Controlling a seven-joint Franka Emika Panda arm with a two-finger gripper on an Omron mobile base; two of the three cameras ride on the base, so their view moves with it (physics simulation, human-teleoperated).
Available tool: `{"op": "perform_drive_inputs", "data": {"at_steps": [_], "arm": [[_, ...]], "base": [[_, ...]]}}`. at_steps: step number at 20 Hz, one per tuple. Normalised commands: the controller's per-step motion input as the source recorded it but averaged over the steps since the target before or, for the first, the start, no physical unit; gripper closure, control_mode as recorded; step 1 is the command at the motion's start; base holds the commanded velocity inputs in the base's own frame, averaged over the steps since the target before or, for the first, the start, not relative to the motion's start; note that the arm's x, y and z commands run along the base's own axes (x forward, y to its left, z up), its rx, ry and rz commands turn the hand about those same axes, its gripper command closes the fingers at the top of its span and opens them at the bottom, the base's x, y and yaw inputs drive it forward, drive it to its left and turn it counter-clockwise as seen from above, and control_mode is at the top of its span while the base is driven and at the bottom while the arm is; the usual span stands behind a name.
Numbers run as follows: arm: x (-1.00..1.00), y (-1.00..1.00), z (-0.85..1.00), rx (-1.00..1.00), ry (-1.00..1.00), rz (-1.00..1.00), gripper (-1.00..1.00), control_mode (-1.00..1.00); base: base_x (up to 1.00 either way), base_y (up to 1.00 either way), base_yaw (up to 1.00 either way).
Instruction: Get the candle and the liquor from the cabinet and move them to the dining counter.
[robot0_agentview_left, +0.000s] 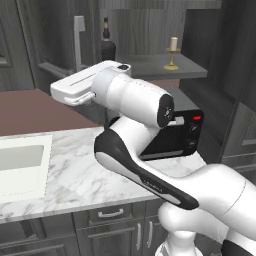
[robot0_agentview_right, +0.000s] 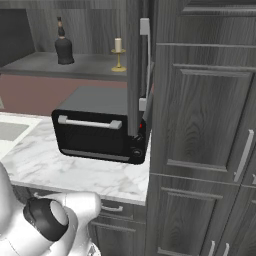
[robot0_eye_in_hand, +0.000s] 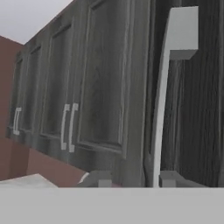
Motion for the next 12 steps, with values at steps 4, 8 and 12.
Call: {"op": "perform_drive_inputs", "data": {"at_steps": [4, 8, 12], "arm": [[-0.39, 0.8, 0.0, -0.08, 0.04, 0.01, 1.0, -1.0], [-0.28, 0.76, 0.0, -0.08, 0.04, 0.0, 1.0, -1.0], [-0.08, 0.54, 0.0, -0.05, 0.01, 0.0, 1.0, -1.0]], "base": [[0.0, 0.0, 0.0], [0.0, 0.0, 0.0], [0.0, 0.0, 0.0]]}}
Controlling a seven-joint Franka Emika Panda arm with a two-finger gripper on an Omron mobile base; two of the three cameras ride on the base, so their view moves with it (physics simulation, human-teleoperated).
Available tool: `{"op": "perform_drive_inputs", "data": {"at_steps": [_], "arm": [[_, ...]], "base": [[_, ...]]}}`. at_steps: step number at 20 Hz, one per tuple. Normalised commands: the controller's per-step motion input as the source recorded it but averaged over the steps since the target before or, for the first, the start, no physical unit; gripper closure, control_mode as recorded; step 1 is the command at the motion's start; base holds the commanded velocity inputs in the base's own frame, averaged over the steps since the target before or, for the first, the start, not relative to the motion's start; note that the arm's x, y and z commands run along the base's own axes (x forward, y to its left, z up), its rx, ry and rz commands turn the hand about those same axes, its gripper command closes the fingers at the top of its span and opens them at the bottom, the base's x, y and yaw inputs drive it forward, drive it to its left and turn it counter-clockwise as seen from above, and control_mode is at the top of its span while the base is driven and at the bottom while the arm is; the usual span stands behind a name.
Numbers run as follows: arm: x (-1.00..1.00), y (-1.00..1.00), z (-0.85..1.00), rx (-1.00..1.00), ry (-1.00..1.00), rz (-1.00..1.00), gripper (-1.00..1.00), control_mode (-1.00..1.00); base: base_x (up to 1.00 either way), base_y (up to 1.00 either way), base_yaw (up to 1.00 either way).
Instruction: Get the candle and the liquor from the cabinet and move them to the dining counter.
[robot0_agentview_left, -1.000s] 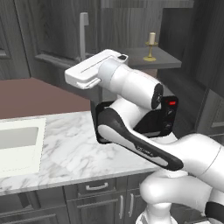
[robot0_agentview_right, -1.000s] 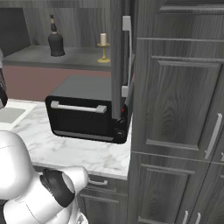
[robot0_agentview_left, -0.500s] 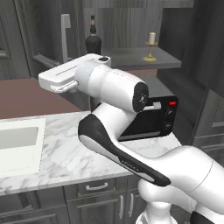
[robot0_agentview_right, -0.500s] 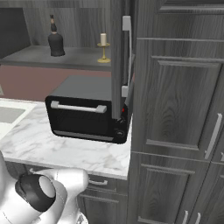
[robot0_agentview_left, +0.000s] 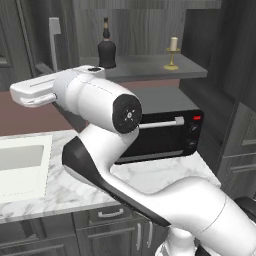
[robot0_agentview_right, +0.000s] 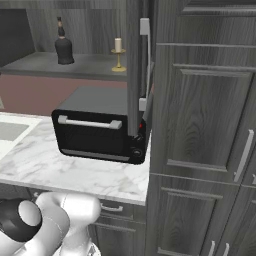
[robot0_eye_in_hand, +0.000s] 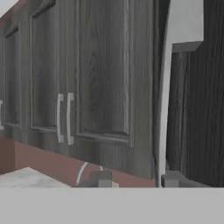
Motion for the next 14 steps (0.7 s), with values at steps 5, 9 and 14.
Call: {"op": "perform_drive_inputs", "data": {"at_steps": [5, 9, 14], "arm": [[0.0, 0.09, 0.0, 0.0, 0.0, 0.01, -1.0, -1.0], [0.0, 0.0, 0.0, 0.0, 0.0, 0.0, -1.0, -1.0], [-0.29, -0.01, 0.0, 0.0, -0.01, 0.0, -1.0, -1.0]], "base": [[0.0, 0.0, 0.0], [0.0, 0.0, 0.0], [0.0, 0.0, 0.0]]}}
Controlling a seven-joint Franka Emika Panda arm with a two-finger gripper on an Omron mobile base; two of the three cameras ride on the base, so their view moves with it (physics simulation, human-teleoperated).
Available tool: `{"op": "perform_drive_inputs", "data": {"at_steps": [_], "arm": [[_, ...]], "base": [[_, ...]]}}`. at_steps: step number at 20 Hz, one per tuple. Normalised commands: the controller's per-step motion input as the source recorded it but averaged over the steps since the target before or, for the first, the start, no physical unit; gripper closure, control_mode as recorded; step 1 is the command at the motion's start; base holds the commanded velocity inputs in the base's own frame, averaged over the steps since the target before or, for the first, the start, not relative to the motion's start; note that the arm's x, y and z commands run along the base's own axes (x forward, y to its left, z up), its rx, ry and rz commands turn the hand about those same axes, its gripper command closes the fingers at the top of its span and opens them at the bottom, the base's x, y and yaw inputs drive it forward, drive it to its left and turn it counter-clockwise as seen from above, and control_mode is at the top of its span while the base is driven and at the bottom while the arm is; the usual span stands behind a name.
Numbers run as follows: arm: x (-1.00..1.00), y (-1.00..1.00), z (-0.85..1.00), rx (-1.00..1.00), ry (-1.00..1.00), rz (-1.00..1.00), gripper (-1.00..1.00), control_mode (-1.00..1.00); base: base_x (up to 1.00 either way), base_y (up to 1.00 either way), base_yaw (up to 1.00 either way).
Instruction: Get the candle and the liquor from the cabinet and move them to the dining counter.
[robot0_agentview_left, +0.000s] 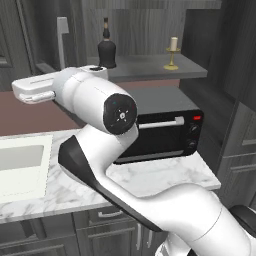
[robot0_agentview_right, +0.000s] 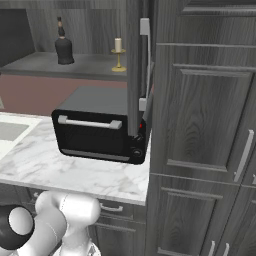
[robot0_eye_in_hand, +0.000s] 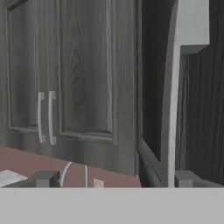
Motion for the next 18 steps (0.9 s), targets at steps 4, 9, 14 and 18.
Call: {"op": "perform_drive_inputs", "data": {"at_steps": [4, 9, 14, 18], "arm": [[-0.83, -0.28, 0.0, 0.0, -0.03, 0.0, -1.0, -1.0], [-0.98, -0.52, 0.0, 0.0, -0.01, 0.01, -1.0, -1.0], [-1.0, -0.51, 0.0, 0.0, 0.0, 0.0, -1.0, -1.0], [-1.0, -0.33, 0.09, 0.0, 0.0, -0.18, -1.0, -1.0]], "base": [[0.0, 0.0, 0.0], [0.0, 0.0, 0.0], [0.0, 0.0, 0.0], [0.0, 0.0, 0.0]]}}
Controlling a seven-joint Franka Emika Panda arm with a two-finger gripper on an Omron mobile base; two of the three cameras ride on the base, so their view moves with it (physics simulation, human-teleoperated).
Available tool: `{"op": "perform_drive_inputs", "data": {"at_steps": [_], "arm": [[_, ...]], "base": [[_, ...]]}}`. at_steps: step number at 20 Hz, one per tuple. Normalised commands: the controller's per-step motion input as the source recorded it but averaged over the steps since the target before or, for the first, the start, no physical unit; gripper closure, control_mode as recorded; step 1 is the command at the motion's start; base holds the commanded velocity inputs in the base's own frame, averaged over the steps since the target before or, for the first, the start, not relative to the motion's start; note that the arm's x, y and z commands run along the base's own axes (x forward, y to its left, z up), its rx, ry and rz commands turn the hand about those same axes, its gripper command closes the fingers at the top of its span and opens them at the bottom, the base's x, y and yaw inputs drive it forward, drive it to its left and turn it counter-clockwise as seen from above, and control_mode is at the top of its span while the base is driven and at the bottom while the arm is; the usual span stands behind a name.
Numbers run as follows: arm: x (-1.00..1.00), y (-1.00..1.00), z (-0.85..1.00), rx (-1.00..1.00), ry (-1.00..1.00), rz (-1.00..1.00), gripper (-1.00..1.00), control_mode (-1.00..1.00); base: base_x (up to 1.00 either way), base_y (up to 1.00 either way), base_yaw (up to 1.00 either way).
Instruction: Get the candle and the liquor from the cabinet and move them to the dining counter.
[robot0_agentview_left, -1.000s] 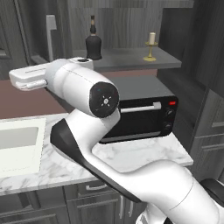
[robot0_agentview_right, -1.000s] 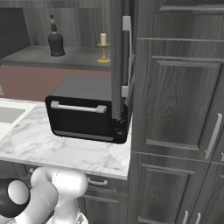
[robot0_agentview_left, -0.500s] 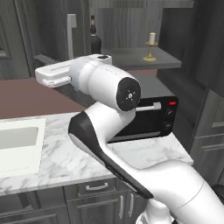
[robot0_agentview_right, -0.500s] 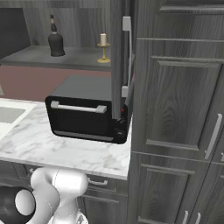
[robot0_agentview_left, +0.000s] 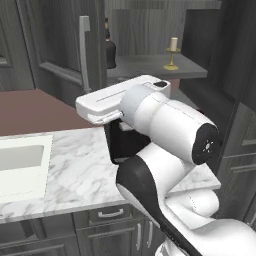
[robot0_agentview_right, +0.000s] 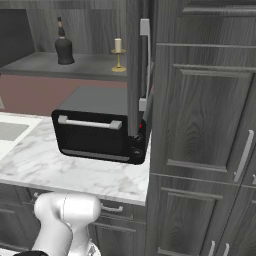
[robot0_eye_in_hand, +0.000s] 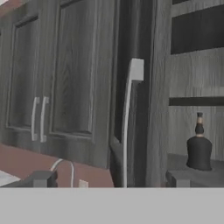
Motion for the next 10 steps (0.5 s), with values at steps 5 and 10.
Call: {"op": "perform_drive_inputs", "data": {"at_steps": [5, 10], "arm": [[-0.56, -0.48, 0.24, 0.01, 0.0, -0.23, -1.0, -1.0], [0.45, -0.77, 0.16, 0.16, 0.0, 0.17, -1.0, -1.0]], "base": [[0.0, 0.0, 0.0], [0.0, 0.0, 0.0]]}}
